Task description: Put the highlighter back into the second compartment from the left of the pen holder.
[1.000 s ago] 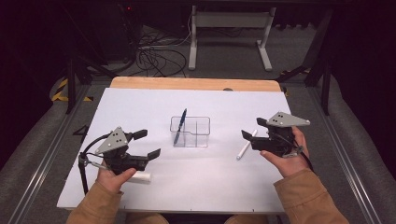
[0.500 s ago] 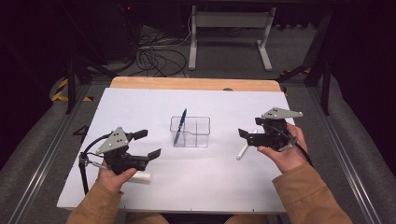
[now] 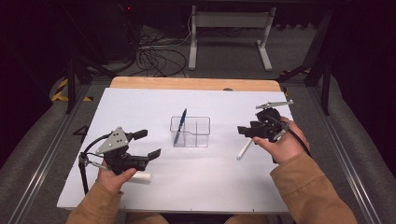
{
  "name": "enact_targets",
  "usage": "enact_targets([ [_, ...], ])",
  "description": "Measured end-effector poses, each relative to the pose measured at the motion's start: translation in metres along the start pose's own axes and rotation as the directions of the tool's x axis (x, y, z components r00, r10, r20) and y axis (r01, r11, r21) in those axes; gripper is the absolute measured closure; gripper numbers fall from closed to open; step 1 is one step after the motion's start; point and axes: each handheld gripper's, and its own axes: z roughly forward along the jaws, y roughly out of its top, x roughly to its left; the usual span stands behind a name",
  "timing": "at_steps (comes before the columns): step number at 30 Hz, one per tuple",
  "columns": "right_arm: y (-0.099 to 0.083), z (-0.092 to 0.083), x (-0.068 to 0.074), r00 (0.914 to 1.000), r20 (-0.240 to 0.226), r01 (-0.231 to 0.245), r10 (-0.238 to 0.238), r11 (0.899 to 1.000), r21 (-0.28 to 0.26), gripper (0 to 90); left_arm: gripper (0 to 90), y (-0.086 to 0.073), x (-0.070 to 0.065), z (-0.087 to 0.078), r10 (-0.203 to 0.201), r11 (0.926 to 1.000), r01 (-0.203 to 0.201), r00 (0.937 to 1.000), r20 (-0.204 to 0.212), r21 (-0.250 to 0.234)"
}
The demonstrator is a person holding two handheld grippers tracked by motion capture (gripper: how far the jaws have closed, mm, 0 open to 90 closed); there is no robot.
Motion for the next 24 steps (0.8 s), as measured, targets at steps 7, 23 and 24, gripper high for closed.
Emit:
enact_targets([
  [7,0.005,0.007,-0.006,0.9904,0.054,-0.131,0.127,0.989,0.072,43.0,17.6,0.000,0.000,0.000,-0.002,1.0000,0.002,1.0000,0.001,0.001],
  [23,0.003,0.027,-0.022,0.8985,0.162,-0.434,0.408,0.882,0.183,47.1,17.5,0.000,0.000,0.000,-0.003,1.0000,0.003,1.0000,0.000,0.000],
  [24,0.003,0.027,-0.023,0.8986,0.165,-0.433,0.407,0.882,0.184,47.1,17.5,0.000,0.000,0.000,-0.004,1.0000,0.004,1.0000,0.000,0.000],
])
